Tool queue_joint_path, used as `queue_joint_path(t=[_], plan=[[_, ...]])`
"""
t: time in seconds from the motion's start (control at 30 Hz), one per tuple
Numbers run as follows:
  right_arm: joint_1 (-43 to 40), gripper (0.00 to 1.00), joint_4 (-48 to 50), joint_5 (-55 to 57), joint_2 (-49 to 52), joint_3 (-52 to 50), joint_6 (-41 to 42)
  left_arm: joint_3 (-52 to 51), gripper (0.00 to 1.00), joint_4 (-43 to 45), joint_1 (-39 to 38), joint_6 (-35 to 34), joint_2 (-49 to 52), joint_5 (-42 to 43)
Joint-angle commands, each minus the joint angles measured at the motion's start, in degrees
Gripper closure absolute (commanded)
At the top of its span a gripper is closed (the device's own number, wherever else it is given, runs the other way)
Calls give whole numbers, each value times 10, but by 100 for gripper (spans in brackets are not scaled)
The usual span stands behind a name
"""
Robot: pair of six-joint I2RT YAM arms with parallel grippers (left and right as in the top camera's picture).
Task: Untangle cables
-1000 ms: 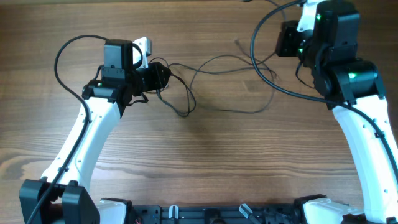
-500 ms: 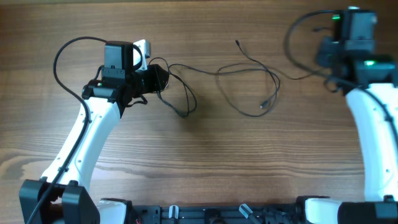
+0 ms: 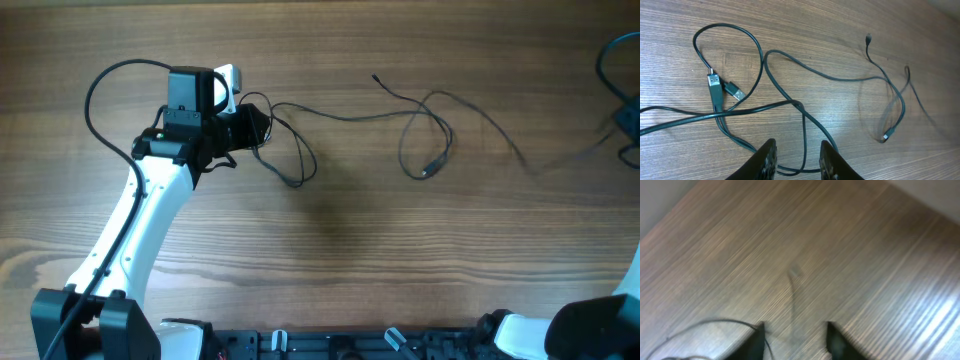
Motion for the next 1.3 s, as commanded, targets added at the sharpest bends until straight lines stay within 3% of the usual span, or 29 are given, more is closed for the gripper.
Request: queue_joint_path(t=[0.0,0.2,0.37,0.6,0.83,0.87,1.27], plan=[[7,43,0,-92,25,-2,-3,0,70,-3,-1,11,-10,-3],[48,42,0,-277,37,-8,-90,0,70,-5,-1,11,-10,-3],[135,42,-25,-278,48,-9,-157,0,68,-25,-1,11,-10,-39],[267,43,-28,-202,107,-9,-165,0,59,-78,-1,7,-10,-110],[377,43,10,-154,220,-9,-117,0,18,-116,-1,-49,-10,-182],[387,43,18,-146,234,-9,-104,0,1,-120,-1,-59,-10,-188],[452,43,108,-97,329,-9,3,0,0,-125,-1,-60,-10,-188]])
